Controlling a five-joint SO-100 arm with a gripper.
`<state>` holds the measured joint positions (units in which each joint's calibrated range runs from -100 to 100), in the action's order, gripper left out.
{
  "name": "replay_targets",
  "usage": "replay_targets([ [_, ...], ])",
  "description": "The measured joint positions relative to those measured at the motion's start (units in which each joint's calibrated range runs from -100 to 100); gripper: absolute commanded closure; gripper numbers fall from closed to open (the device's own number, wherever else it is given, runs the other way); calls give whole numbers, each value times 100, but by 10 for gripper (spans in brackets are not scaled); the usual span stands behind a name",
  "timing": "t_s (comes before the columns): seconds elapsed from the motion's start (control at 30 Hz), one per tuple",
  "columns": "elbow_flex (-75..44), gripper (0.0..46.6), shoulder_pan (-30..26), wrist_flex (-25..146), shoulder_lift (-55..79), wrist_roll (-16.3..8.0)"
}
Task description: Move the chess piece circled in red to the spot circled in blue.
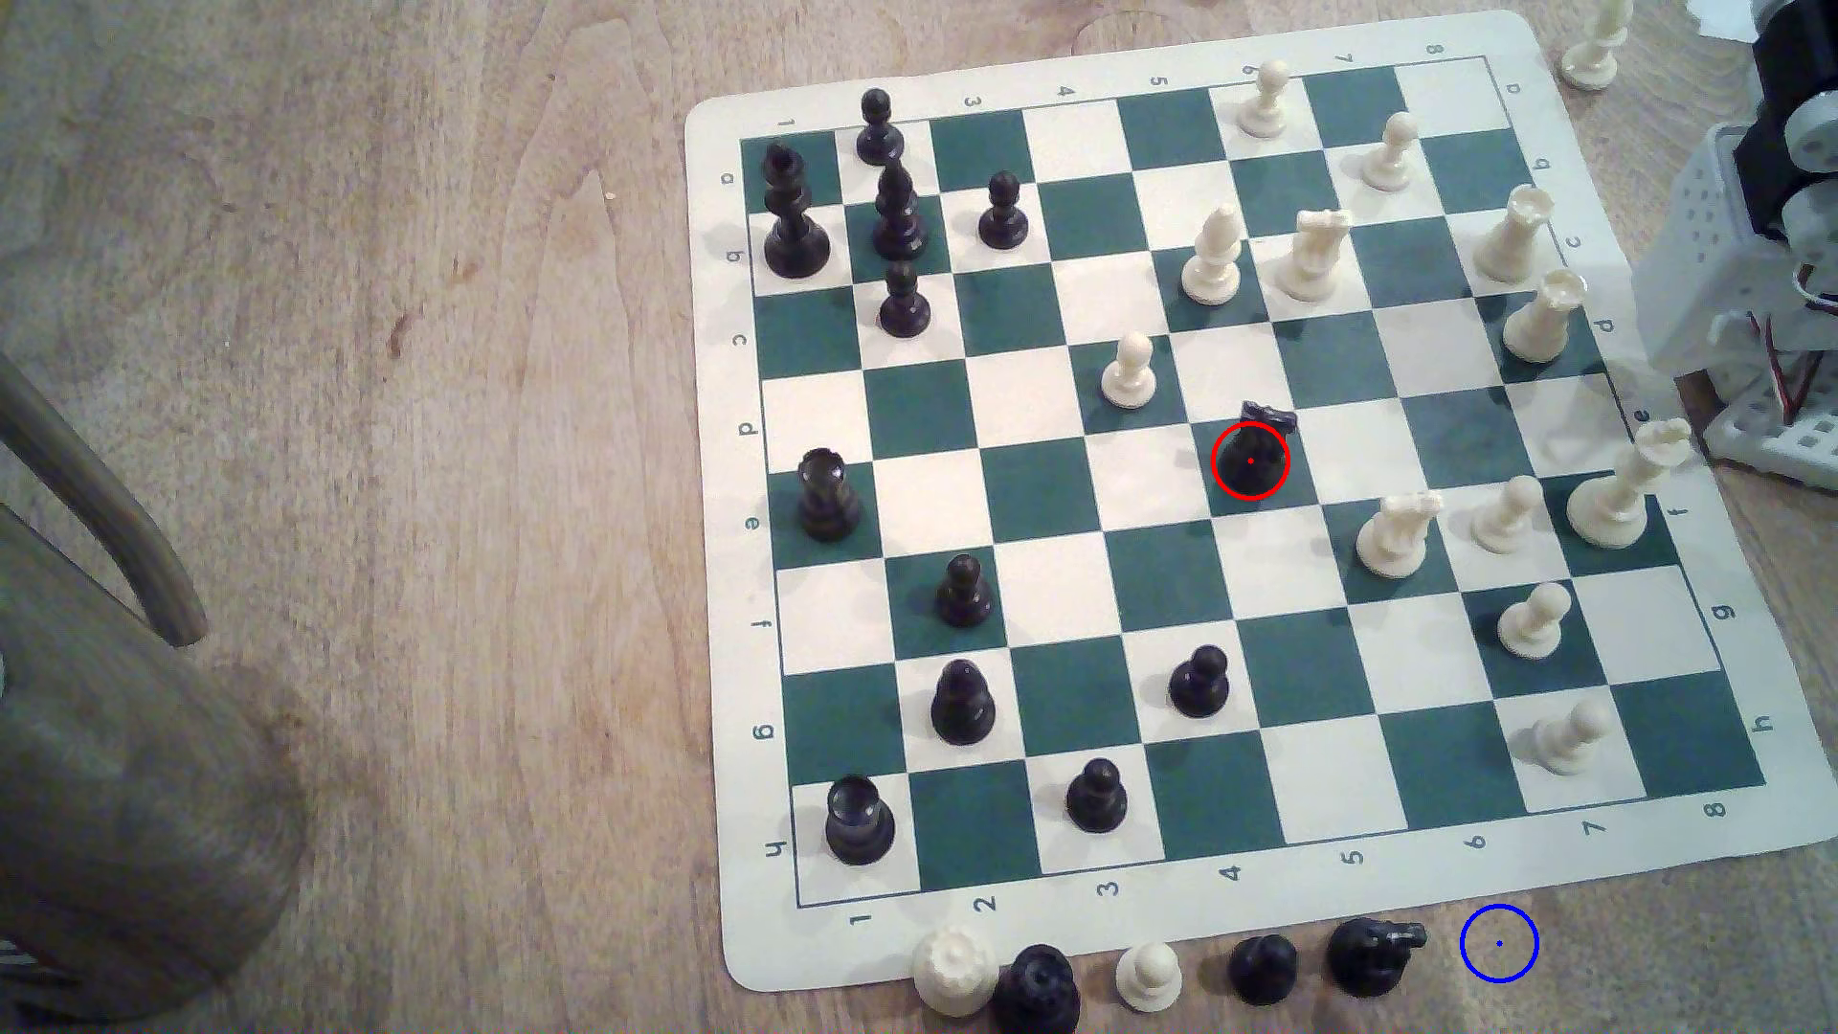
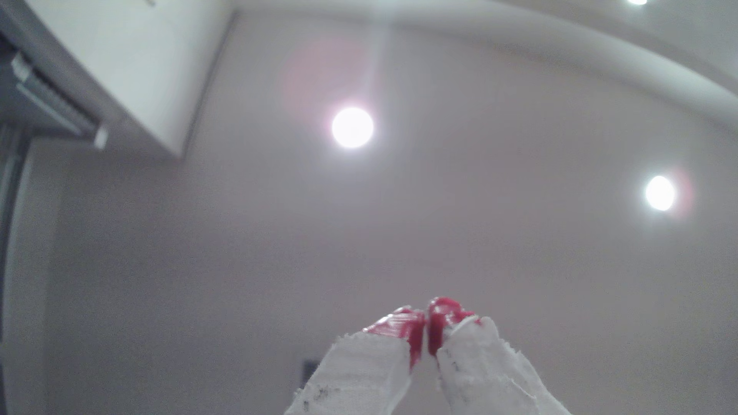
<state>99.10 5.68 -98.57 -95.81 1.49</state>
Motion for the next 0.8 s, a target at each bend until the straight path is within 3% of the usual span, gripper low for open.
replay_targets([
  [0.33, -63, 462, -406, 1594, 0, 0],
  [0.8, -1780, 463, -369, 6598, 0, -20],
])
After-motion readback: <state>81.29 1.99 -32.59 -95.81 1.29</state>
